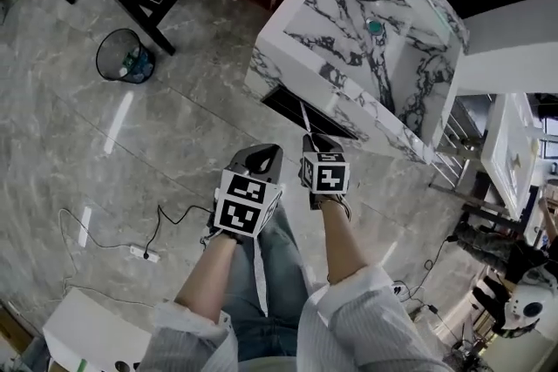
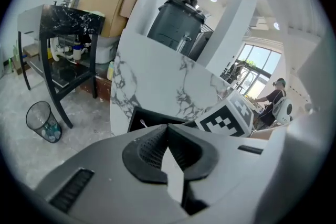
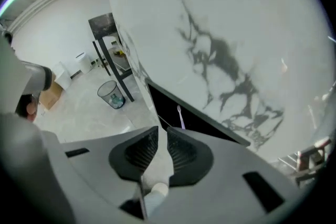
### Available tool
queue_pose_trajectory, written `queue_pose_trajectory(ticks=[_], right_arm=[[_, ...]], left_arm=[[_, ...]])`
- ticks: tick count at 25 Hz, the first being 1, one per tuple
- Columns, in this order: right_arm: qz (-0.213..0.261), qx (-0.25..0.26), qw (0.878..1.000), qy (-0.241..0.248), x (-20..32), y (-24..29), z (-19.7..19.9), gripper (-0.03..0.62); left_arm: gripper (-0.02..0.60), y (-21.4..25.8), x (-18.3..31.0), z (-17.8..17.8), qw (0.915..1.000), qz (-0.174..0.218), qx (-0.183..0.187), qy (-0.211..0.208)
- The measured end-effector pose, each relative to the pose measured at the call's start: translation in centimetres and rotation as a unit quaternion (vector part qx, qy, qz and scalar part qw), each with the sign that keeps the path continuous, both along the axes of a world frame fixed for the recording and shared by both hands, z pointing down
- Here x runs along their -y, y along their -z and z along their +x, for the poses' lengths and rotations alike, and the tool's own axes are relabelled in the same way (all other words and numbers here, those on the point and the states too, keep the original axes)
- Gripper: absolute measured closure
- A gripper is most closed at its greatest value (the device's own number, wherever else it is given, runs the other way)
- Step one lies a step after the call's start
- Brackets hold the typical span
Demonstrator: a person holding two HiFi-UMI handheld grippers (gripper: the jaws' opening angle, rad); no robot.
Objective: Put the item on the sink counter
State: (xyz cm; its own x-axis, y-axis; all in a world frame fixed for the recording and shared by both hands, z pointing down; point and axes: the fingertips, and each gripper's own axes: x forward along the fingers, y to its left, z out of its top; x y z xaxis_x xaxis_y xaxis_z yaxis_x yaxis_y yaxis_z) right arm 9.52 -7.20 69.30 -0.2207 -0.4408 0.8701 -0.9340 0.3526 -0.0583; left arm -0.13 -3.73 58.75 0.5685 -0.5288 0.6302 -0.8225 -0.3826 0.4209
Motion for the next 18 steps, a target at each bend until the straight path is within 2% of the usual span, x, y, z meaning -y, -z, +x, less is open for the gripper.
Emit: queue_pose_trajectory(ticks=[5, 10, 14, 18], right_arm=[[0.039, 0.057, 0.998, -0.007, 0.9, 9.0, -0.8, 0.537], [0.096, 0.100, 0.990, 0.007, 0.6, 18.6, -0.4, 0.537], [0.147, 0.134, 0.980, 0.008, 0.0, 25.5, 0.7, 0.537], [0.203, 0.165, 0.965, 0.012, -0.6, 32.1, 1.7, 0.542]], left_arm=[[0.566, 5.8, 0.4, 1.6, 0.9994, 0.030, 0.003, -0.016], [0.566, 12.3, 0.2, 3.0, 0.9976, 0.066, -0.006, -0.020], [0.566, 17.3, 0.2, 4.3, 0.9946, 0.098, -0.025, -0.025], [0.566, 22.9, 0.6, 6.1, 0.9879, 0.138, -0.055, -0.045]])
